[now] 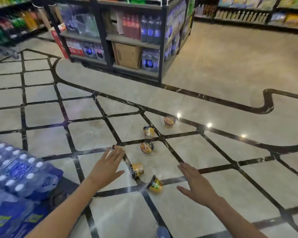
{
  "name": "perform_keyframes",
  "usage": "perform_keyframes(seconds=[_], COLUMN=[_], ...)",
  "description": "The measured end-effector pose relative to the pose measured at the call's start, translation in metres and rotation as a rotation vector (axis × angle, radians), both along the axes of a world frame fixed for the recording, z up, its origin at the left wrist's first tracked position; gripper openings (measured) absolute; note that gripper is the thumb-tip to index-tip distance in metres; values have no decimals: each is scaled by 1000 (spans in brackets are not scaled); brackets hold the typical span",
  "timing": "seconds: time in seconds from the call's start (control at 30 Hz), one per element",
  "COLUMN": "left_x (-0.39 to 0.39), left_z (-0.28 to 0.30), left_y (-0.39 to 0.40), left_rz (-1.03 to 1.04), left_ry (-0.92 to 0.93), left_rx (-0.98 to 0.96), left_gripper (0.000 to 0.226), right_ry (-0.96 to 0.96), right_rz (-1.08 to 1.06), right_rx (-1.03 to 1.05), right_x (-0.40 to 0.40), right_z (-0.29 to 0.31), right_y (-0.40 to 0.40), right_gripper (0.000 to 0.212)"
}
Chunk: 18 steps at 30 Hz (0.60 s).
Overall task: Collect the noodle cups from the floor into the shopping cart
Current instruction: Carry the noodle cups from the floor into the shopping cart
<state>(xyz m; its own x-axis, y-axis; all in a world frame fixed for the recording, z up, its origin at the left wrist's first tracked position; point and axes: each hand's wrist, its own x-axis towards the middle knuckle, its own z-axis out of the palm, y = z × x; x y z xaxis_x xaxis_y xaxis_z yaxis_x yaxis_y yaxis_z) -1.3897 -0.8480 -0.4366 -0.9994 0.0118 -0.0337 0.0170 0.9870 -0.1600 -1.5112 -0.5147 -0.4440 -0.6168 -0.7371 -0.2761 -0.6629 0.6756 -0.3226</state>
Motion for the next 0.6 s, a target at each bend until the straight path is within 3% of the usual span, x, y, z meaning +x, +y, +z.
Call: perform_keyframes(seconds=[0.1,0.2,0.33,0.4,0.53,0.6], left_x=[-44,-82,-119,-131,-157,-170], left_z=[-89,-198,-337,-397,-490,-526], left_y=[-8,-20,-27,-27,-27,-30], left_rz=[-11,-42,53,106,154,145], left_ry=[-54,-96,-297,-377,-431,-368], left_rx=[14,-18,36,65,15,15], left_gripper=[78,81,96,104,112,121], right_ry=[-29,-91,-131,-177,-260,-295], right_rz=[-23,-39,-30,-25,-80,-124], right_rx=[16,19,120,185,223,207], right_x=[-29,-50,-64,-69,-76,-77], right_z=[-86,-199,-338,-397,-484,-516], right_y=[-29,-57,-84,-93,-108,-113], right_gripper=[86,111,92,101,138,140])
